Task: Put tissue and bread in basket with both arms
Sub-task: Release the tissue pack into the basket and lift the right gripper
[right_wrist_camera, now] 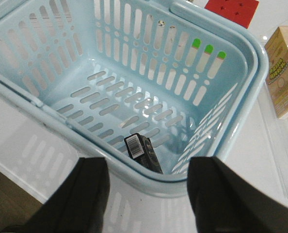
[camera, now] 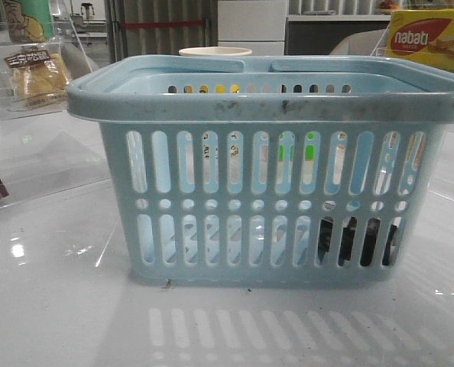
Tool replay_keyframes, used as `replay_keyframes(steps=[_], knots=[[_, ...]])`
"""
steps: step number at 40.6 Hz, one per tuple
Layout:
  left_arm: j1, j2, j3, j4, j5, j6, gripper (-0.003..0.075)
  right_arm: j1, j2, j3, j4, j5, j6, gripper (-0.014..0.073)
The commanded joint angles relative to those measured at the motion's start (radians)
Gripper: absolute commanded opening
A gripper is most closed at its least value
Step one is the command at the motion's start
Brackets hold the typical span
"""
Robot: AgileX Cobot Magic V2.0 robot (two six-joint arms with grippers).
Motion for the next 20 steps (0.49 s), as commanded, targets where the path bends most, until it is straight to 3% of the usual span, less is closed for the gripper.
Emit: replay_keyframes(steps=[1, 4, 20], knots=[[-0.002, 0.059, -0.056, 0.004, -0.115, -0.008, 0.0543, 0.000, -0.061, 0.005, -0.014, -0.056, -0.013, 0.0478], [-0.002, 0.124, -0.092, 0.004, -0.115, -0.008, 0.0577, 0.000, -0.085, 0.007, -0.014, -0.033, -0.013, 0.0478], [-0.002, 0.572, -0.415, 0.004, -0.160, -0.008, 0.0568, 0.000, -0.092, 0.007, -0.014, -0.022, -0.013, 0.0478]])
